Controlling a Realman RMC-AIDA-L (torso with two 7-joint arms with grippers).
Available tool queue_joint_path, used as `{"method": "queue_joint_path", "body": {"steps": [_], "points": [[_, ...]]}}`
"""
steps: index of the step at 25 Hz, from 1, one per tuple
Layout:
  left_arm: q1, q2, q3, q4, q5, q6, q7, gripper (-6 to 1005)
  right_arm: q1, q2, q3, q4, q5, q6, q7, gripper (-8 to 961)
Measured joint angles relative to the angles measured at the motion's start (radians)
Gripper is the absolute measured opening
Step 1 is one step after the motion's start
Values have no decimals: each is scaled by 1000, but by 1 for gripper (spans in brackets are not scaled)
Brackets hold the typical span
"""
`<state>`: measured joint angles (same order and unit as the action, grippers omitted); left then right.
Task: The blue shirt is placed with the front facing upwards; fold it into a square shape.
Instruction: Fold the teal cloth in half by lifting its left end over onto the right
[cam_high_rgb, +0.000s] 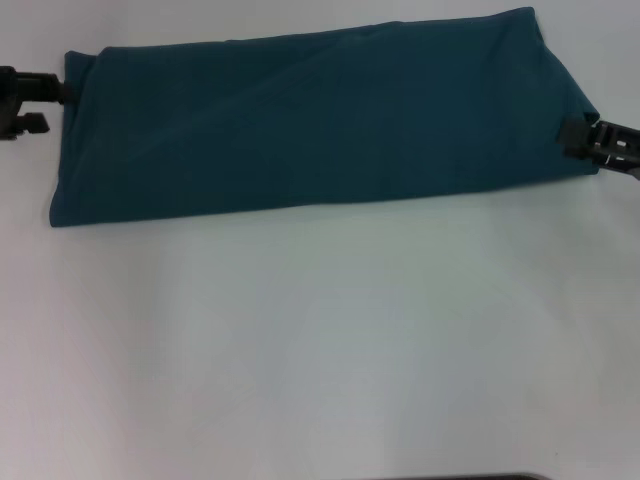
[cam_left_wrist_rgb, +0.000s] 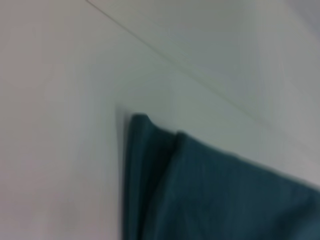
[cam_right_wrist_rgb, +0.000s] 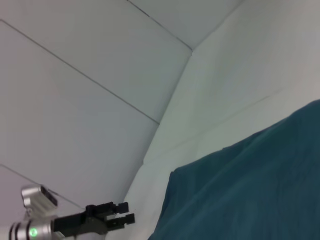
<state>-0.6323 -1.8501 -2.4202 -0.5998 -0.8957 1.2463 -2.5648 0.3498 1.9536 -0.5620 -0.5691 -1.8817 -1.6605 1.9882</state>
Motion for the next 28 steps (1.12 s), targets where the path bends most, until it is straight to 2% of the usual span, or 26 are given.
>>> {"method": "queue_joint_path", "body": {"steps": [1,2,3,4,5,7,10,19,28], "points": [[-12,3,20,-19,29,10,8,644,2,0,0,0,-3,1,1,900],[-16,-7,32,-48,52,1,11,644,4,0,2,0,-4,2,1,900],[-17,-24,42,-83,77,-10,11,644,5,0,3,0,-5,3,0,900],[-13,-60,43,-138,111,-39,3,644,5,1,6,0,-6,4,0,900],[-13,-60,43,-138,111,-39,3,645,6,1,6,0,-6,5,0,900],[-6,-87,35,-161,120,-71,-8,645,9,1,7,0,-6,6,0,900],[2,-107,32,-159,124,-106,-21,645,10,1,7,0,-7,7,2,900],[4,-117,34,-142,205,-132,-60,645,14,1,7,0,-7,7,2,900],[10,-128,31,-124,214,-146,-87,644,15,2,7,0,-7,8,3,900]]}}
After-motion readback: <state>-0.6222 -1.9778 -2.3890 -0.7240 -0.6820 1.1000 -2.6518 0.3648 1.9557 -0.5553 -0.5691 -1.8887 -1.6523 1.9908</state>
